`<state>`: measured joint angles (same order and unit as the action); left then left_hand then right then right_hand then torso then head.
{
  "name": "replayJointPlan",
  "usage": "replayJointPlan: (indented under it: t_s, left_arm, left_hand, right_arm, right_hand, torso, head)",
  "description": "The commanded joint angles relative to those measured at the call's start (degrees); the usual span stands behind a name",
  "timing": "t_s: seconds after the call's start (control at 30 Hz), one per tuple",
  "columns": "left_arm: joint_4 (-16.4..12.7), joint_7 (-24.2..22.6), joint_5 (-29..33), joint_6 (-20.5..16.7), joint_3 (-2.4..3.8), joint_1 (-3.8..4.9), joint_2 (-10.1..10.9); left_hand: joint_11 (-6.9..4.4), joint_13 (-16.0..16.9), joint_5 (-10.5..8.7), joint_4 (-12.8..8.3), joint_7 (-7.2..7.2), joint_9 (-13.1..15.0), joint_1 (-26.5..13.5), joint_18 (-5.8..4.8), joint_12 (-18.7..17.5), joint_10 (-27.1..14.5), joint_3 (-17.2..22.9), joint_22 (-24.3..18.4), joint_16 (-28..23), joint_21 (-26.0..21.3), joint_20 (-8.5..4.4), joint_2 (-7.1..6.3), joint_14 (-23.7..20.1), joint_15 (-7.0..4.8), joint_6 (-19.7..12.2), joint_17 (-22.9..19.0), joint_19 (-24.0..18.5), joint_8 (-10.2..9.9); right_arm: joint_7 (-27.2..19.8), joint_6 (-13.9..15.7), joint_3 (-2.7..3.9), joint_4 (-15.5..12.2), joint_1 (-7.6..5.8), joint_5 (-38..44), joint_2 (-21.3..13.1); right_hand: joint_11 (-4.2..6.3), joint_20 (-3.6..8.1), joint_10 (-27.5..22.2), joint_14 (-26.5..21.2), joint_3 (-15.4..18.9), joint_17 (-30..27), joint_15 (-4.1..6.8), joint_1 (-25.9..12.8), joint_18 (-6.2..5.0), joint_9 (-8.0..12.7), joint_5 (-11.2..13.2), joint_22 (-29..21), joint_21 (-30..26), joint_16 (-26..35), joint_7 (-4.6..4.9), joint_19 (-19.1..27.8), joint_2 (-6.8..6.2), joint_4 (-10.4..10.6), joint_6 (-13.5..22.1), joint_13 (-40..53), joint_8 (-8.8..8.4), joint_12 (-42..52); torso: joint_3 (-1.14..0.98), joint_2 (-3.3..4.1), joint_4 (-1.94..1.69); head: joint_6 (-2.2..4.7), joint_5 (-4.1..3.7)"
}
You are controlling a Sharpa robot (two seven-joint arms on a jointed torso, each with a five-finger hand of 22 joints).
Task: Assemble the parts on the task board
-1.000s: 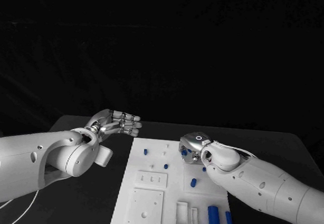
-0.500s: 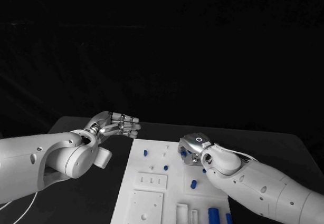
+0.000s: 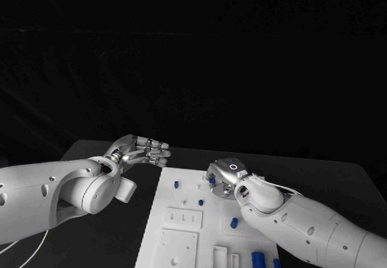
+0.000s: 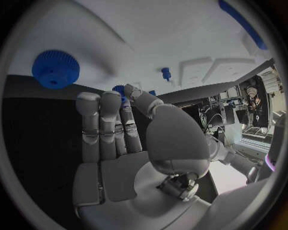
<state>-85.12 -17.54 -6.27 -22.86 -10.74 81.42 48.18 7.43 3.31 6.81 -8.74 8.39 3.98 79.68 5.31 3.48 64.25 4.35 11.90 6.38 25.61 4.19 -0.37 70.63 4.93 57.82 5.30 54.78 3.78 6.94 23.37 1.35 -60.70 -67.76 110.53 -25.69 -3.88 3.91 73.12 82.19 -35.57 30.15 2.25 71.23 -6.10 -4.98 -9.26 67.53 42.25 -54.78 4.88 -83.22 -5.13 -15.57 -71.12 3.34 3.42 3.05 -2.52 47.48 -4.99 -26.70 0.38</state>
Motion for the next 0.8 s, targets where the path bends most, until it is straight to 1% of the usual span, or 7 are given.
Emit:
replayJointPlan:
  t_s: [0.03, 0.13, 0.4, 0.57, 0.67, 0.73, 0.8]
  left_arm:
    - [-0.04, -0.11, -0.19, 0.4, 0.05, 0.12, -0.19]
    - [-0.02, -0.11, -0.19, 0.37, 0.05, 0.12, -0.24]
    - [0.02, -0.11, -0.19, 0.37, 0.05, 0.12, -0.45]
    - [0.11, -0.11, -0.19, 0.4, 0.05, 0.12, -0.73]
    - [0.02, -0.1, -0.19, 0.39, 0.05, 0.14, -0.78]
    - [-0.08, -0.09, -0.19, 0.33, 0.06, 0.17, -0.73]
    - [-0.13, -0.09, -0.19, 0.29, 0.06, 0.2, -0.71]
  left_hand:
    - [-0.06, 0.06, 0.08, 0.28, 0.26, -0.01, 0.16, -0.37, -0.04, -0.48, 0.18, -0.05, -0.2, -0.11, -0.14, -0.63, -0.28, 0.18, -0.17, -0.09, 0.43, -0.09]
    - [-0.06, 0.06, 0.08, 0.28, 0.26, -0.01, 0.16, -0.37, -0.04, -0.48, 0.18, -0.05, -0.2, -0.11, -0.14, -0.63, -0.28, 0.18, -0.17, -0.09, 0.43, -0.09]
    - [-0.05, 0.06, 0.14, 0.22, 0.27, -0.01, 0.19, -0.36, -0.04, -0.5, 0.27, -0.13, -0.22, 0.03, -0.15, -0.67, -0.28, 0.18, -0.19, -0.12, 0.39, -0.1]
    - [-0.05, 0.06, 0.14, 0.22, 0.27, -0.01, 0.19, -0.36, -0.04, -0.5, 0.27, -0.13, -0.22, 0.03, -0.15, -0.67, -0.28, 0.18, -0.19, -0.12, 0.39, -0.1]
    - [-0.05, 0.06, 0.14, 0.22, 0.27, -0.01, 0.19, -0.36, -0.04, -0.5, 0.27, -0.13, -0.22, 0.03, -0.15, -0.67, -0.28, 0.18, -0.19, -0.12, 0.39, -0.1]
    - [-0.05, 0.06, 0.14, 0.22, 0.27, -0.01, 0.19, -0.36, -0.04, -0.5, 0.27, -0.13, -0.22, 0.03, -0.15, -0.67, -0.28, 0.18, -0.19, -0.12, 0.39, -0.1]
    - [-0.05, 0.06, 0.14, 0.22, 0.27, -0.01, 0.19, -0.36, -0.04, -0.5, 0.27, -0.13, -0.22, 0.03, -0.15, -0.67, -0.28, 0.18, -0.19, -0.12, 0.39, -0.1]
  right_arm:
    - [1.58, 2.25, 0.03, -0.2, -0.01, 1.05, 0.48]
    - [1.75, 2.42, 0.05, -0.09, -0.02, 1.1, 0.87]
    - [2.25, 3.04, 0.17, 0.41, -0.03, 1.57, 1.86]
    - [2.42, 3.29, 0.3, 1.11, -0.04, 1.75, 2.54]
    - [2.37, 3.16, 0.39, 1.48, -0.04, 1.71, 2.79]
    - [2.34, 3.15, 0.43, 1.6, -0.03, 1.7, 2.94]
    - [2.36, 3.13, 0.48, 1.74, -0.03, 1.73, 3.11]
  right_hand:
    - [1.66, 0.0, 2.12, 0.08, -0.22, 0.05, 0.3, 0.59, -0.06, -0.04, 0.27, 0.09, -0.19, 0.16, -0.01, -0.4, -0.1, -0.02, -0.59, 0.16, 0.22, 0.28]
    - [1.66, -0.01, 2.13, 0.07, -0.45, 0.07, 0.3, 0.6, -0.07, -0.01, 0.15, 0.81, -0.88, 0.17, -0.01, -0.62, -0.2, 0.05, -0.61, 0.17, 0.24, 0.29]
    - [1.65, -0.01, 2.1, 0.08, -0.71, 0.05, 0.3, 0.61, -0.07, -0.01, 0.09, 1.86, -1.71, 0.22, -0.03, -0.92, -0.26, 0.06, -0.64, 0.16, 0.23, 0.28]
    - [1.65, -0.01, 2.1, 0.08, -0.71, 0.05, 0.3, 0.61, -0.07, -0.01, 0.09, 1.86, -1.71, 0.22, -0.03, -0.92, -0.26, 0.06, -0.64, 0.16, 0.23, 0.28]
    - [1.63, -0.06, 2.04, 0.07, -0.57, 0.01, 0.26, 0.52, -0.04, -0.01, -0.09, 2.43, -2.39, 0.26, -0.04, -1.09, -0.39, 0.24, -0.68, 0.17, 0.24, 0.3]
    - [1.63, -0.06, 2.04, 0.06, -0.54, 0.0, 0.26, 0.52, -0.03, -0.01, -0.11, 2.45, -2.41, 0.28, -0.04, -1.1, -0.39, 0.25, -0.68, 0.17, 0.24, 0.31]
    - [1.63, -0.06, 2.04, 0.06, -0.54, 0.0, 0.26, 0.52, -0.03, -0.01, -0.11, 2.45, -2.41, 0.28, -0.04, -1.1, -0.39, 0.25, -0.68, 0.17, 0.24, 0.31]
  torso:
    - [0.0, 0.13, -0.12]
    - [-0.02, 0.13, -0.1]
    - [-0.07, 0.24, -0.14]
    - [0.01, 0.24, -0.22]
    - [-0.03, 0.37, -0.26]
    - [-0.12, 0.39, -0.13]
    - [-0.15, 0.47, -0.21]
  head:
    - [0.02, 0.41]
    - [0.01, 0.73]
    - [0.23, 0.81]
    - [0.37, 0.79]
    - [0.48, 0.73]
    - [0.76, 0.79]
    - [0.8, 0.74]
